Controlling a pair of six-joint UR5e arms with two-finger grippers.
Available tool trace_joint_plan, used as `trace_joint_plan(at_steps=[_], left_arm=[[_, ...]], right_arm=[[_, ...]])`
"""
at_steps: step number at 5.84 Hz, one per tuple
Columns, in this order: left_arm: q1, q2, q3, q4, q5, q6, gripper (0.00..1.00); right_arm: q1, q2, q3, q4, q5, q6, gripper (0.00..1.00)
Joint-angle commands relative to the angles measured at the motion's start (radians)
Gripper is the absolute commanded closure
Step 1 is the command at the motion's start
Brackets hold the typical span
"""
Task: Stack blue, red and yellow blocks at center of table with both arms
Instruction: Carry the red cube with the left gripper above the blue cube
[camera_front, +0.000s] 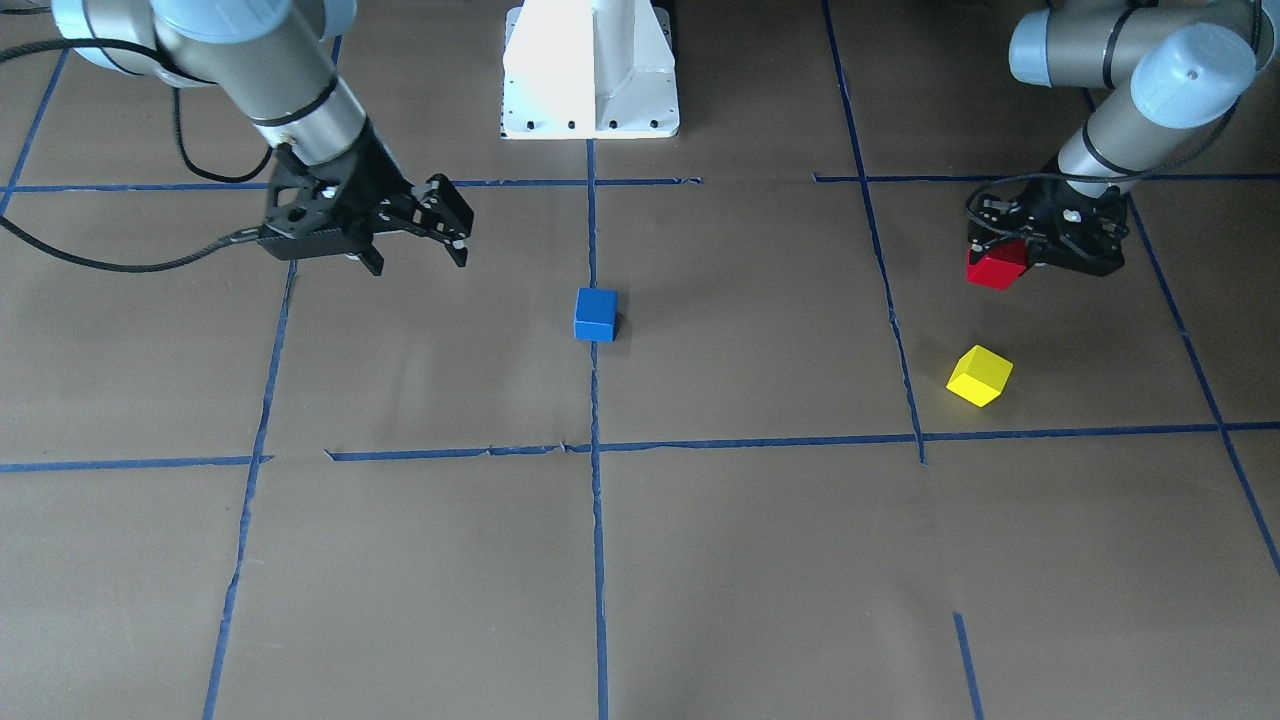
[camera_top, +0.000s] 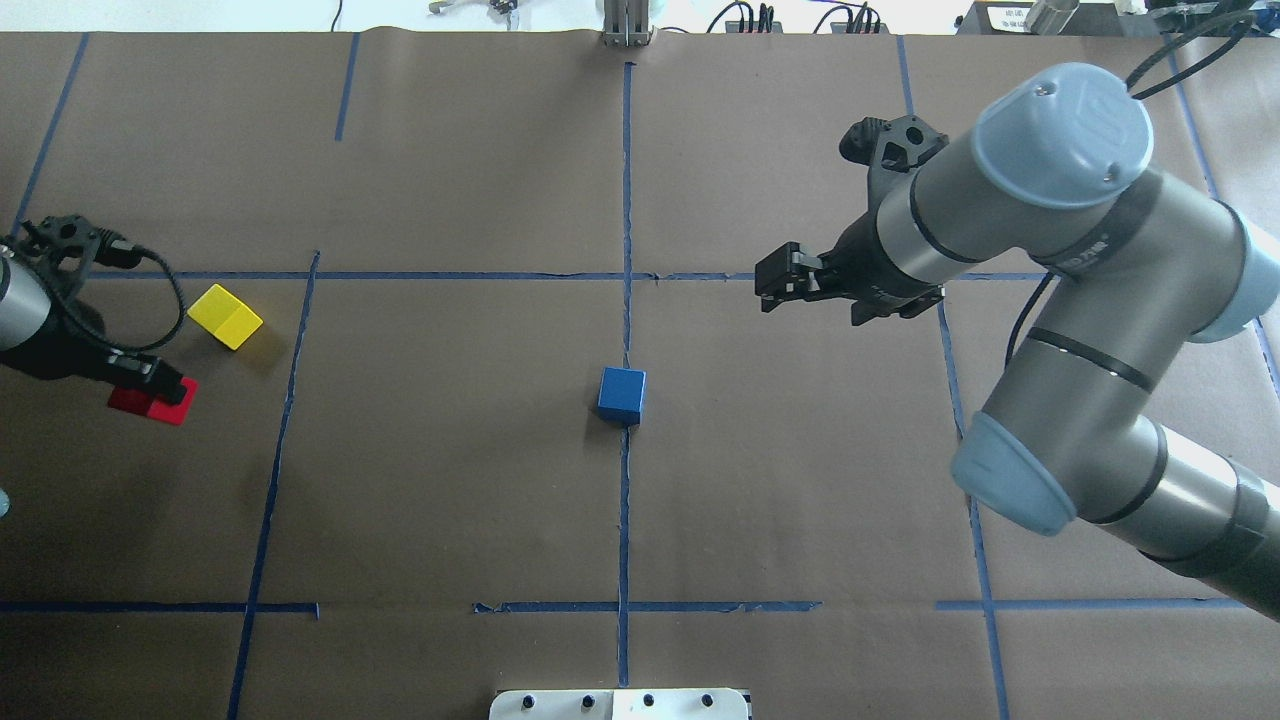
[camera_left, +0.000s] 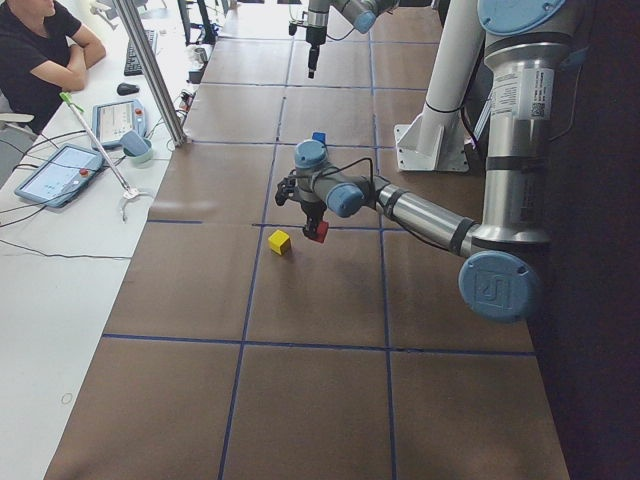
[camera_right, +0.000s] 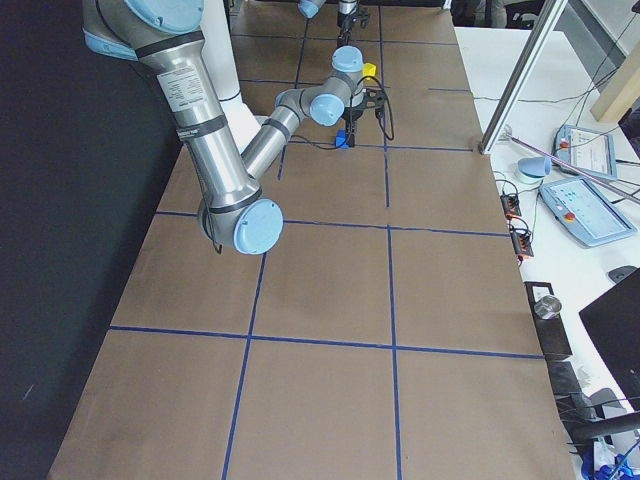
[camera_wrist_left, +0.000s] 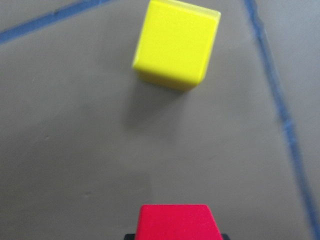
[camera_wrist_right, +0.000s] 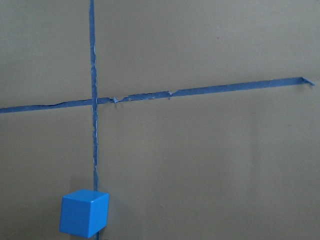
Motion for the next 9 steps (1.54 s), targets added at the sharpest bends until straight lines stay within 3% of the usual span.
trace_joint_plan(at_steps=[1, 2, 3, 5, 6, 7, 9], left_arm=[[0.084, -0.335, -0.051, 0.316, 0.0, -0.239, 1.0], [0.187, -0.493, -0.031, 0.421, 0.009, -0.34, 1.0], [0.232, -0.608, 0.068, 0.422, 0.077, -0.363, 1.0], [0.288, -0.851, 0.368, 0.408, 0.13, -0.391, 1.0], [0.294, -0.896, 0.447, 0.407, 0.161, -0.358, 1.0], [0.323, -0.899, 0.464, 0.402, 0.169, -0.341, 1.0], [0.329, -0.898, 0.55, 0.266, 0.17, -0.35, 1.0]], right_arm=[[0.085, -0.108, 0.043, -0.004, 0.045, -0.154, 0.0], [0.154, -0.167, 0.043, 0.002, 0.102, -0.238, 0.0], [0.206, -0.219, 0.043, 0.001, 0.139, -0.323, 0.0], [0.222, -0.257, 0.043, 0.005, 0.137, -0.365, 0.0], [0.221, -0.258, 0.042, 0.005, 0.137, -0.365, 0.0], [0.219, -0.258, 0.04, 0.005, 0.137, -0.365, 0.0], [0.216, -0.254, 0.033, 0.005, 0.136, -0.365, 0.0]])
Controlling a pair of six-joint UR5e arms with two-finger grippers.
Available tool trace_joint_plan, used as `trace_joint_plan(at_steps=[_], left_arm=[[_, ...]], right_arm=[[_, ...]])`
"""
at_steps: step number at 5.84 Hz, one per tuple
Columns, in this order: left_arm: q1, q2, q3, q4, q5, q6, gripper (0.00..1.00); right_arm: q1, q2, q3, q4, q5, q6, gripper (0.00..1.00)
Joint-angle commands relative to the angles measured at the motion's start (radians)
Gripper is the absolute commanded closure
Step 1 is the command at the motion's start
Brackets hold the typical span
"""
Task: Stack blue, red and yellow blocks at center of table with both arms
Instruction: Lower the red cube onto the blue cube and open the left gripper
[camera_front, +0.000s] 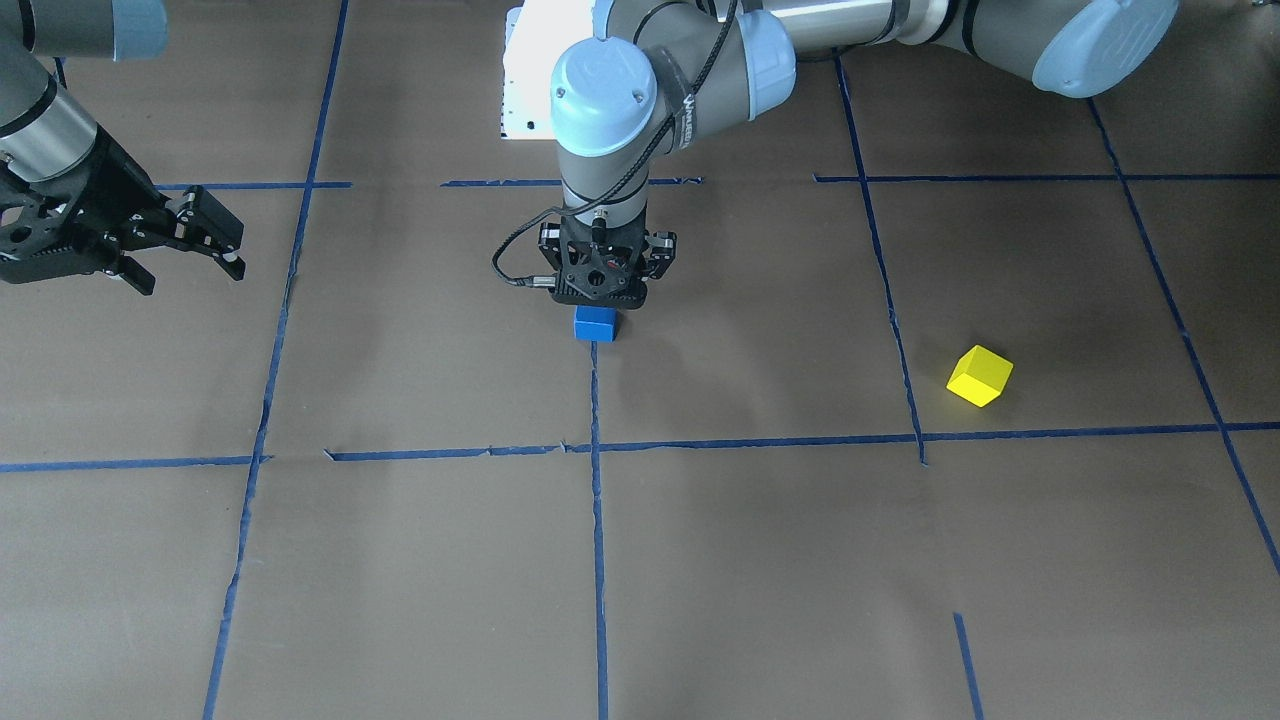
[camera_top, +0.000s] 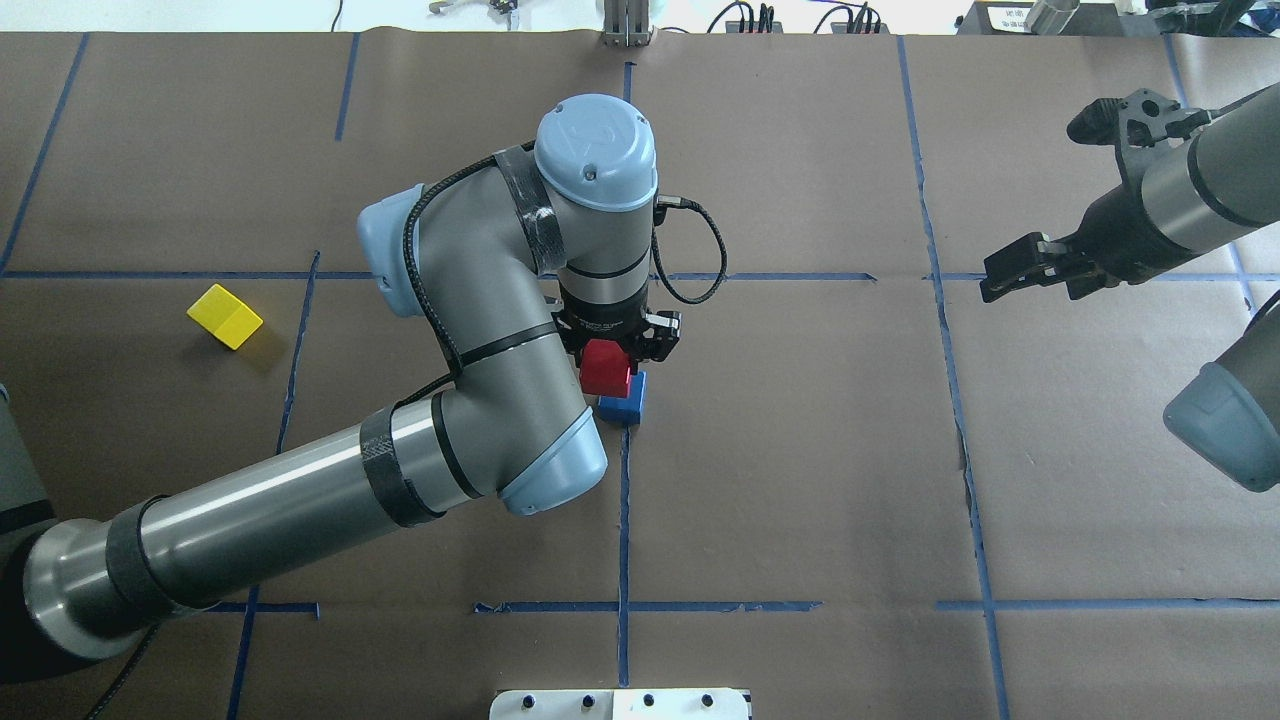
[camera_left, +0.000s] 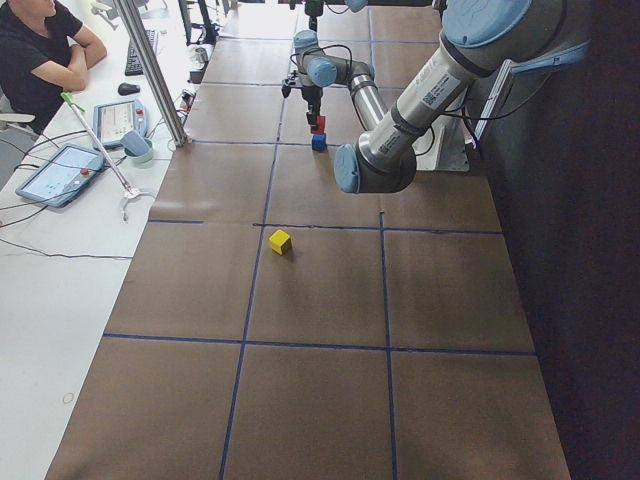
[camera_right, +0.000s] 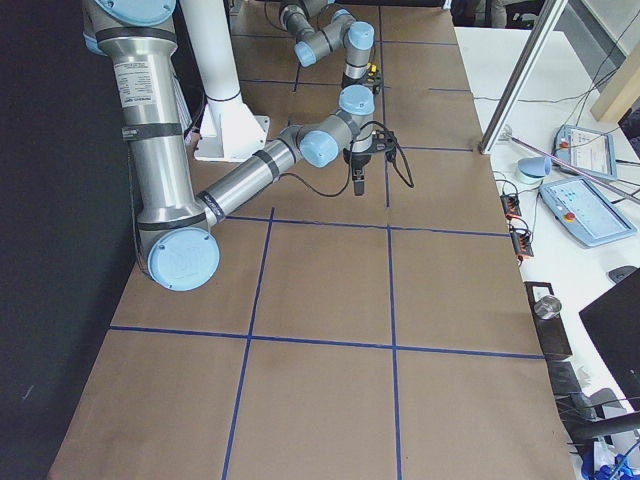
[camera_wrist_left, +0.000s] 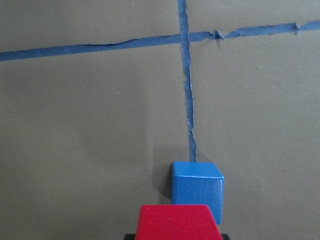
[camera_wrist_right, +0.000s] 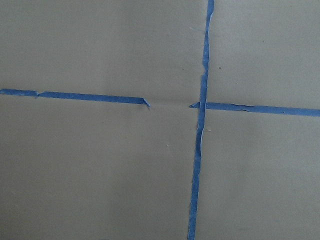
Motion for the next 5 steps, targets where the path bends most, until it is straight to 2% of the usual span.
trace_joint_plan(at_steps=[1, 5], left_arm=[[0.005, -0.002, 0.047, -0.058, 0.001, -0.001, 1.0], [0.031, 0.001, 0.049, -0.068, 0.009, -0.004, 0.97]], right_arm=[[-0.003, 0.004, -0.009, 0.0, 0.0, 0.0, 0.0], [-0.007, 0.01, -0.025, 0.0, -0.005, 0.0, 0.0]])
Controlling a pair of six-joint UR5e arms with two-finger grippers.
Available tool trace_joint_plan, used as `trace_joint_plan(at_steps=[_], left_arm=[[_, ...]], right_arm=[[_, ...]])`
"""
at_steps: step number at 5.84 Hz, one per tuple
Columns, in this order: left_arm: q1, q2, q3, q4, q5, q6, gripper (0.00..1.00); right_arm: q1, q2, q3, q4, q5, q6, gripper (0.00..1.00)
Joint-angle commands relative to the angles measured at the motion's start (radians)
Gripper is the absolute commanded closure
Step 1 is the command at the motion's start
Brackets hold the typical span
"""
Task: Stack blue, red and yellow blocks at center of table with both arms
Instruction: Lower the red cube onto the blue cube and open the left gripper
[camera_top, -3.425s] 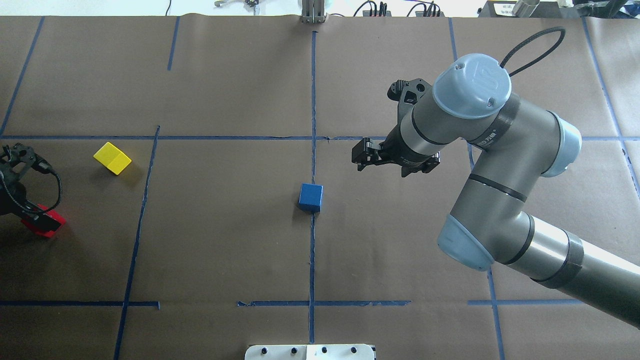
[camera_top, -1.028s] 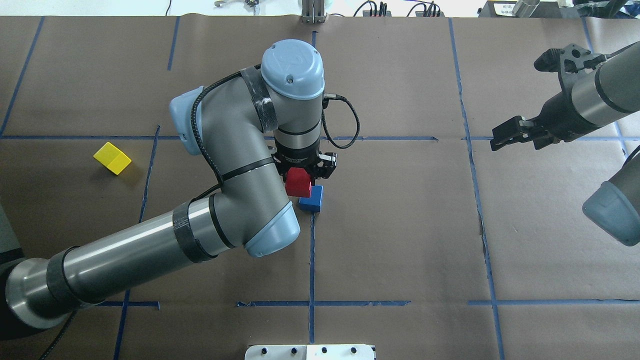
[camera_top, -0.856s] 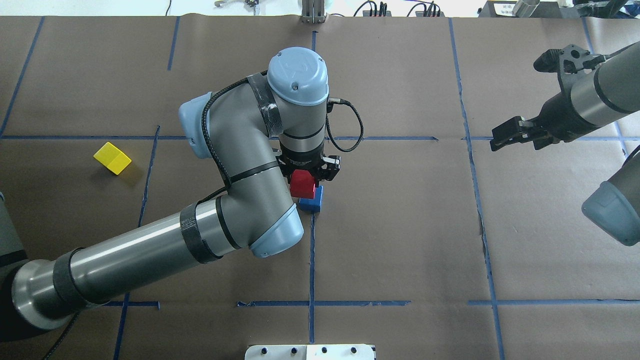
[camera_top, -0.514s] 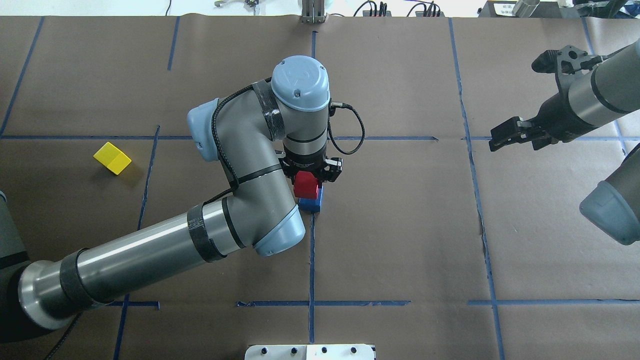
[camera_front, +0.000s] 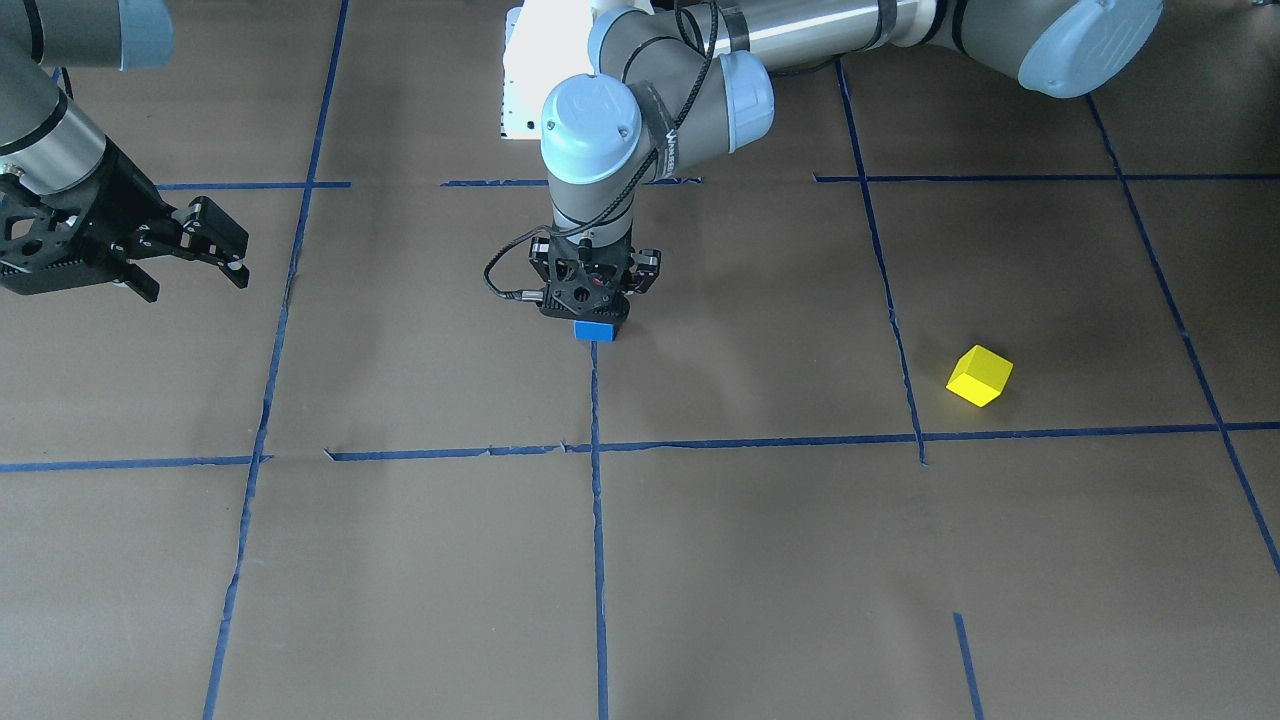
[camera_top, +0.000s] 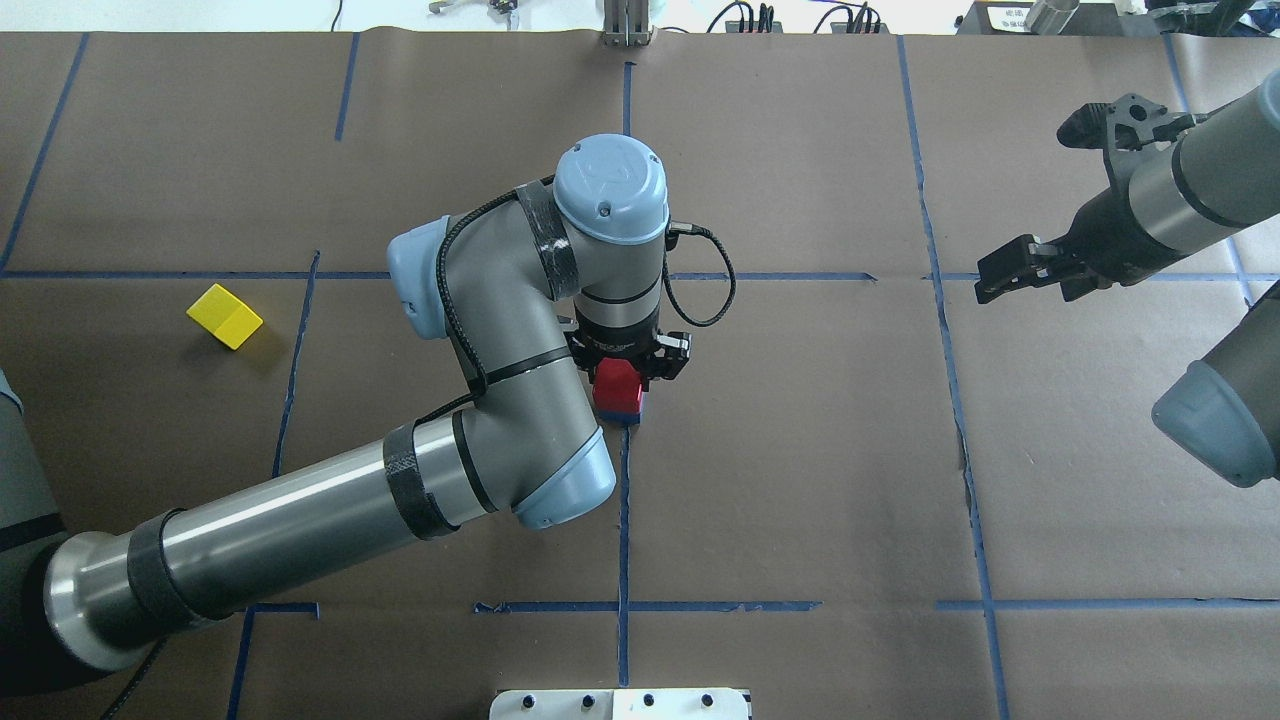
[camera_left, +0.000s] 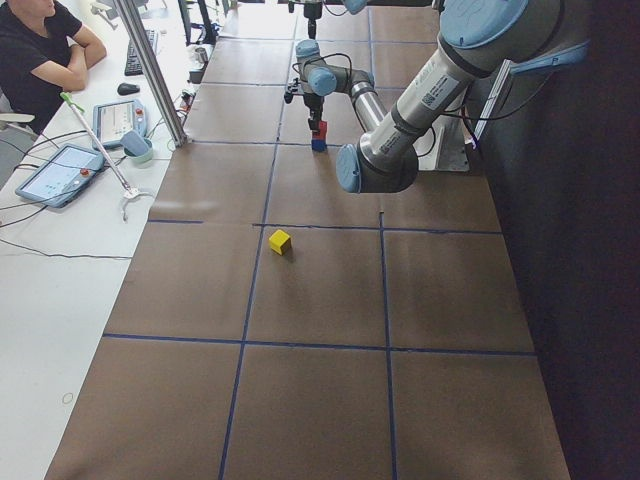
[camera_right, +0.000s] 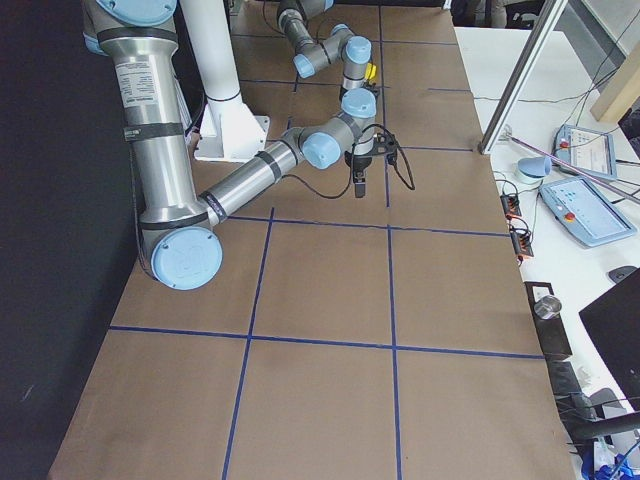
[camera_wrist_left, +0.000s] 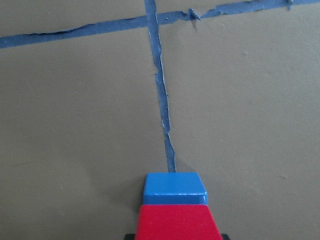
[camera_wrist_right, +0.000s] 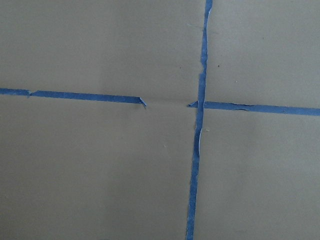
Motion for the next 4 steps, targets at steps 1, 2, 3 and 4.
trace_joint_plan(at_steps=[1, 2, 3, 4], left_arm=[[0.006, 0.001, 0.0, -0.007, 0.004, 0.001, 0.97], [0.008, 0.001, 0.0, -0.014, 0.022, 0.003, 0.96], [0.008, 0.003, 0.0, -0.017, 0.024, 0.003, 0.95], [0.008, 0.001, 0.0, -0.017, 0.024, 0.001, 0.95]], right_arm=[[0.0, 0.0, 0.0, 0.0, 0.001, 0.0, 0.0], [0.0, 0.001, 0.001, 0.0, 0.001, 0.0, 0.0], [0.0, 0.003, 0.0, 0.0, 0.001, 0.0, 0.0], [-0.002, 0.003, -0.002, 0.0, 0.001, 0.0, 0.0]])
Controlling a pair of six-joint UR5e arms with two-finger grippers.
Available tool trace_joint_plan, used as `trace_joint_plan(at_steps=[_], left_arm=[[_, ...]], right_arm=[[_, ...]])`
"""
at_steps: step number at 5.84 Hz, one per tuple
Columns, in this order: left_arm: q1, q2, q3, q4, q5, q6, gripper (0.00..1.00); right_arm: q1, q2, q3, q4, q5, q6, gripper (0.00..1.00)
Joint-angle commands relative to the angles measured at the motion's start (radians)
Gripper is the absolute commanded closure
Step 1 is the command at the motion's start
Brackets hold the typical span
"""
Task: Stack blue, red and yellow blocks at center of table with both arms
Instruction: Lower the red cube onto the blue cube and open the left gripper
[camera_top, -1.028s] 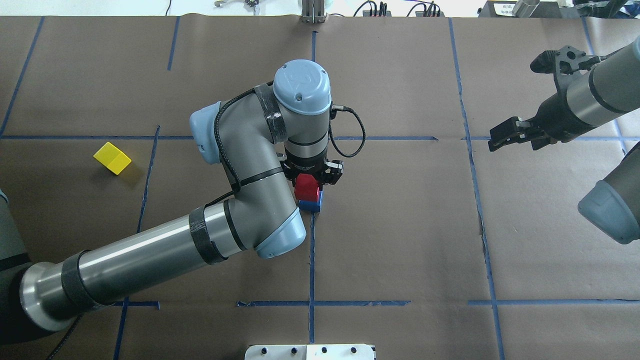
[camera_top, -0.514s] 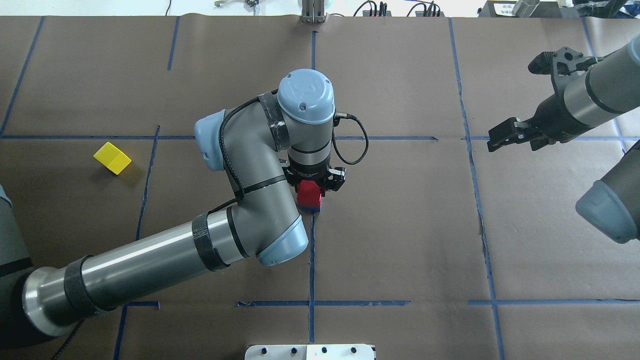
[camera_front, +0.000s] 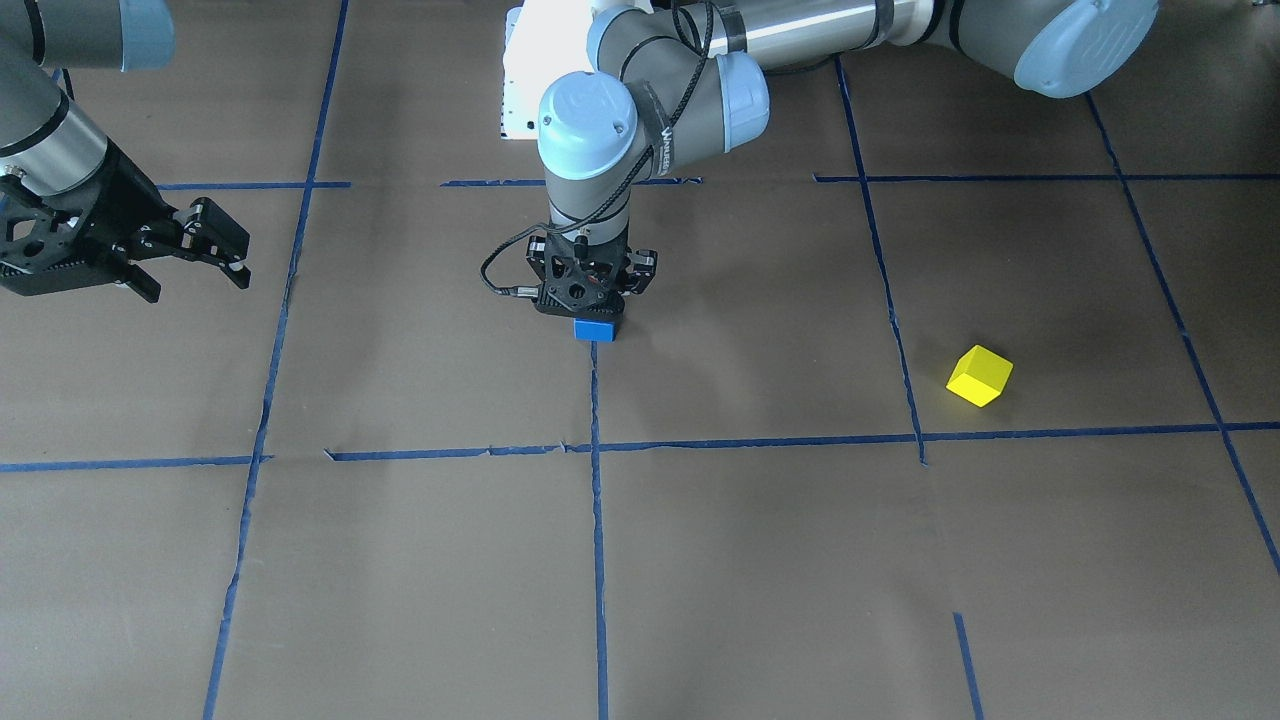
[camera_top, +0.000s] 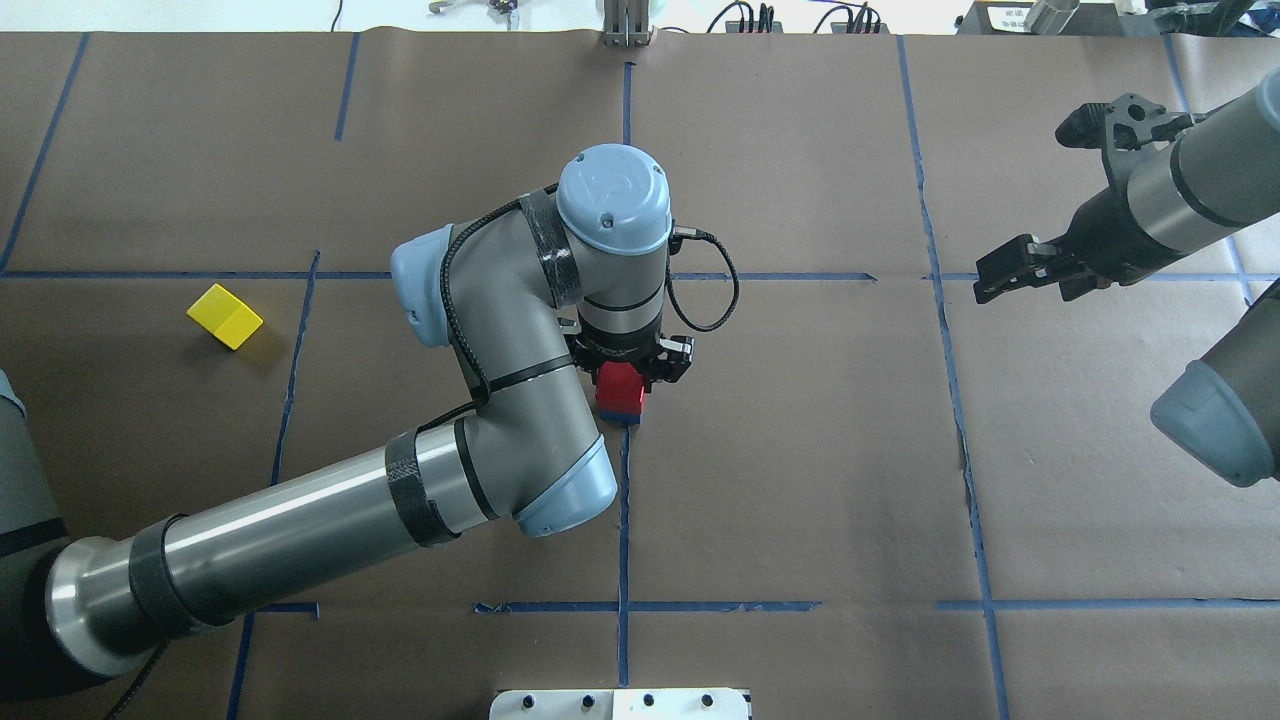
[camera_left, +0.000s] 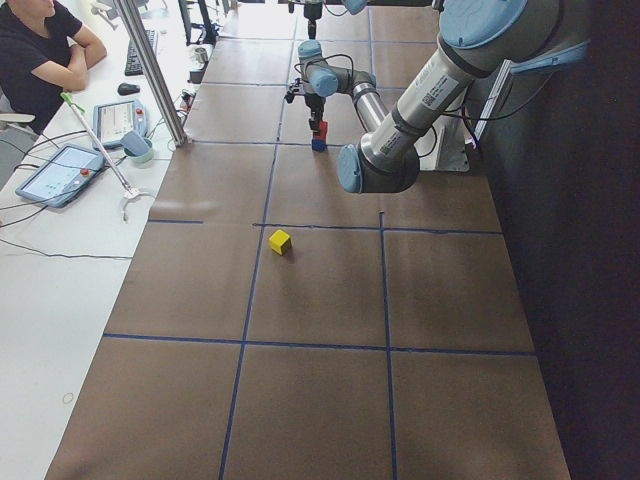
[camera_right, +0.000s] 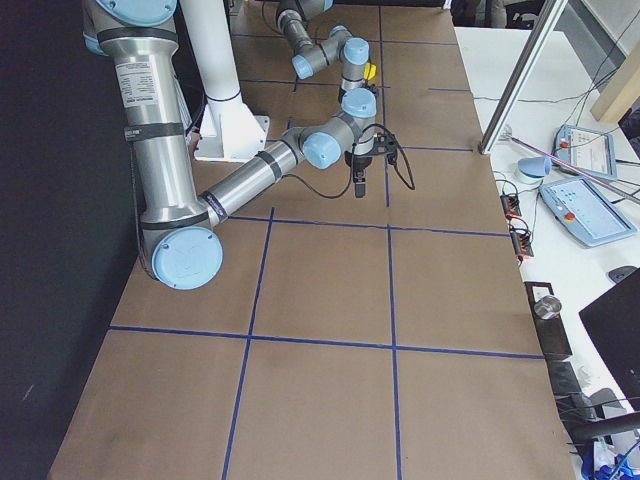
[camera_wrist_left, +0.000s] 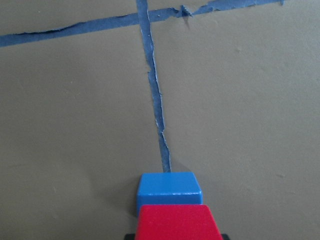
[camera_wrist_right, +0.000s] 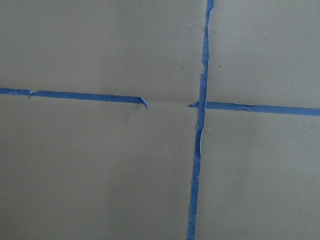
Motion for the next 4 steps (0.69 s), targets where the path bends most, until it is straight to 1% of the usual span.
trace_joint_plan(at_steps=[1, 2, 3, 4], left_arm=[[0.0, -0.001, 0.0, -0.001, 0.001, -0.001, 0.94], [0.0, -0.001, 0.0, -0.001, 0.001, 0.001, 0.82], [0.002, -0.001, 0.0, -0.001, 0.001, -0.001, 0.64], [0.002, -0.002, 0.0, -0.001, 0.001, 0.001, 0.41]], right_arm=[[-0.001, 0.0, -0.001, 0.0, 0.0, 0.0, 0.0], [-0.001, 0.0, -0.001, 0.0, -0.001, 0.0, 0.0], [-0.002, 0.0, -0.001, 0.0, -0.002, 0.0, 0.0], [-0.002, 0.0, -0.001, 0.0, 0.0, 0.0, 0.0]])
